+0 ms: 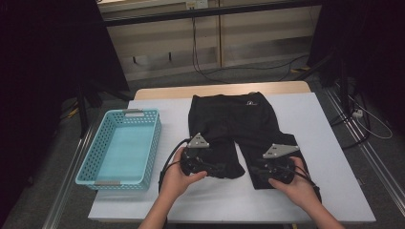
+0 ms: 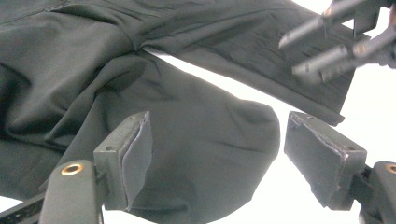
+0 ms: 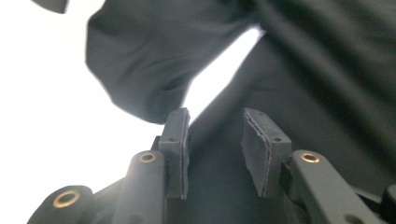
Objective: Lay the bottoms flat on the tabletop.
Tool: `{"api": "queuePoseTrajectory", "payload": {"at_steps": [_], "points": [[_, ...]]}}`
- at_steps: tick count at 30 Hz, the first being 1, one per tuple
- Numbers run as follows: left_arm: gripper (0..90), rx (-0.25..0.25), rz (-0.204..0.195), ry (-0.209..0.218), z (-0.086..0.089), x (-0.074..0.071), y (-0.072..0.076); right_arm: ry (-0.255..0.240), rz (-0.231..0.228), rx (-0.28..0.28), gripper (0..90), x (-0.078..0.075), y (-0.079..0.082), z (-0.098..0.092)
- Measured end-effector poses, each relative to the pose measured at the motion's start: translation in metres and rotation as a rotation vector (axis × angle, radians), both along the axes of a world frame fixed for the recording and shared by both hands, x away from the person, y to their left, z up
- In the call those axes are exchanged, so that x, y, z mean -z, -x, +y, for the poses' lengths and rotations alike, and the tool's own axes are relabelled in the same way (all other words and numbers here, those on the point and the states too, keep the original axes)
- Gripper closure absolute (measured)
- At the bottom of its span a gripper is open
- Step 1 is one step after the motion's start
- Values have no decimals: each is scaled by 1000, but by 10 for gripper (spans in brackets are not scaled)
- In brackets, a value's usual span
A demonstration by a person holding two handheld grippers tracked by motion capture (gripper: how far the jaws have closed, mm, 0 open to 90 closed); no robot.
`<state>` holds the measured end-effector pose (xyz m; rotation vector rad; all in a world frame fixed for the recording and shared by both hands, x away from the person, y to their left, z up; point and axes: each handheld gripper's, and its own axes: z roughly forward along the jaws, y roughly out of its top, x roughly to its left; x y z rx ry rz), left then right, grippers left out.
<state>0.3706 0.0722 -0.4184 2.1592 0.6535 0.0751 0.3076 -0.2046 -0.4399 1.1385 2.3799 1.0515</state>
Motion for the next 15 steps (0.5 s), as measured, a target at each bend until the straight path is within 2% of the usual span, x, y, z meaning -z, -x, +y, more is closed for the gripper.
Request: {"api": "queuePoseTrajectory", "payload": {"at_steps": [5, 6, 8, 9, 12, 15], "points": [[238, -7, -1, 4, 3, 0, -1, 19, 6, -81, 592, 4, 6, 20], [238, -8, -1, 4, 3, 0, -1, 39, 7, -92, 606, 6, 7, 23], [238, -9, 1, 7, 3, 0, -1, 78, 9, -90, 611, 11, 7, 26], [238, -9, 1, 5, 4, 0, -1, 63, 3, -81, 625, 12, 7, 25], [238, -9, 0, 4, 4, -1, -1, 60, 9, -70, 713, 11, 6, 21], [238, -10, 1, 5, 4, -1, -1, 53, 14, -63, 850, 12, 5, 16]]}}
